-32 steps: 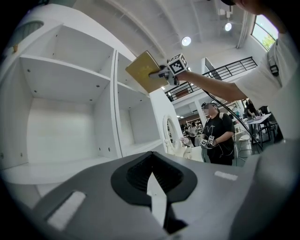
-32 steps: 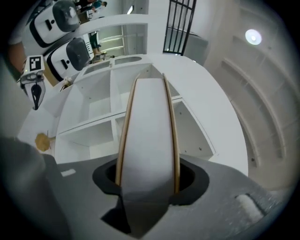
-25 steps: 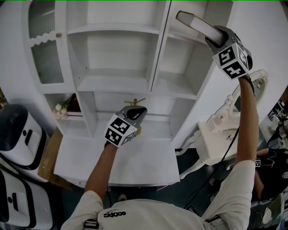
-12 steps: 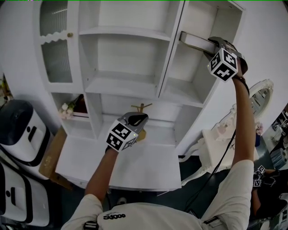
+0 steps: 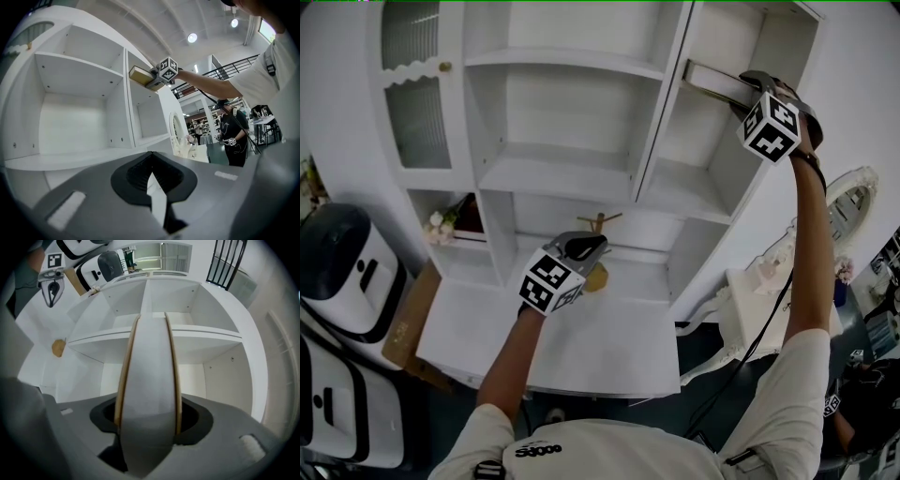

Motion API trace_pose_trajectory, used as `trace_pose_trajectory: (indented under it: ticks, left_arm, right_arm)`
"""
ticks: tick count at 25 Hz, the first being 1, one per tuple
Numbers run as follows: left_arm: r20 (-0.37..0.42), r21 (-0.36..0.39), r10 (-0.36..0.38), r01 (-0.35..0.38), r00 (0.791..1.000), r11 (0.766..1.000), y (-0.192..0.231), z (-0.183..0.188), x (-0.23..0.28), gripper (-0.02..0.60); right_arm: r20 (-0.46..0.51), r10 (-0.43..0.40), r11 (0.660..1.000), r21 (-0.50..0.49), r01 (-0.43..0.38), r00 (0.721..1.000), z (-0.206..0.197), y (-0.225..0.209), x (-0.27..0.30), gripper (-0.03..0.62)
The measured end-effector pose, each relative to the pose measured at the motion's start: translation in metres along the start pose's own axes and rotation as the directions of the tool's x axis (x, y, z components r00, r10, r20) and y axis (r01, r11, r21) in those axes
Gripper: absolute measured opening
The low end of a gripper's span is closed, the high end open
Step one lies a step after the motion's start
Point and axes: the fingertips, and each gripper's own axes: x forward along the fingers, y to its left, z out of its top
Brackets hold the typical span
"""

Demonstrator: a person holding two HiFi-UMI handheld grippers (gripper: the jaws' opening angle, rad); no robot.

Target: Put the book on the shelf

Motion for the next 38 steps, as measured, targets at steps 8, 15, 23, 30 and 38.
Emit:
trace_pose_trajectory:
  ticks: [8, 15, 23, 30, 38]
  left_arm:
    - [-0.005, -0.008, -0.034, 0.034, 0.999, 0.999, -0.008, -0.004, 0.014, 0.018]
    - [-0.011, -0.004, -0.058, 0.058, 0.998, 0.998, -0.012, -0.007, 0.024, 0.018]
    - [-0.020, -0.017, -0.056, 0.056, 0.998, 0.998, -0.004, -0.015, 0.029, 0.018]
    - [-0.024, -0.023, -0.072, 0.071, 0.997, 0.997, -0.002, -0.020, 0.033, 0.018]
    - [-0.025, -0.024, -0.068, 0.067, 0.997, 0.997, 0.005, -0.020, 0.028, 0.018]
  right_arm:
    - [0.003, 0.048, 0.999, -0.022, -0.048, 0.999, -0.004, 0.013, 0.007, 0.371]
    - [-0.032, 0.181, 0.982, -0.050, -0.182, 0.983, -0.007, 0.027, 0.030, 0.518]
    - [-0.037, 0.143, 0.989, -0.030, -0.144, 0.989, -0.013, 0.024, 0.053, 0.574]
    - [-0.065, 0.144, 0.989, -0.022, -0.146, 0.987, -0.014, 0.023, 0.074, 0.591]
    - [0.001, 0.093, 0.994, 0.058, -0.093, 0.996, -0.006, 0.015, 0.069, 0.592]
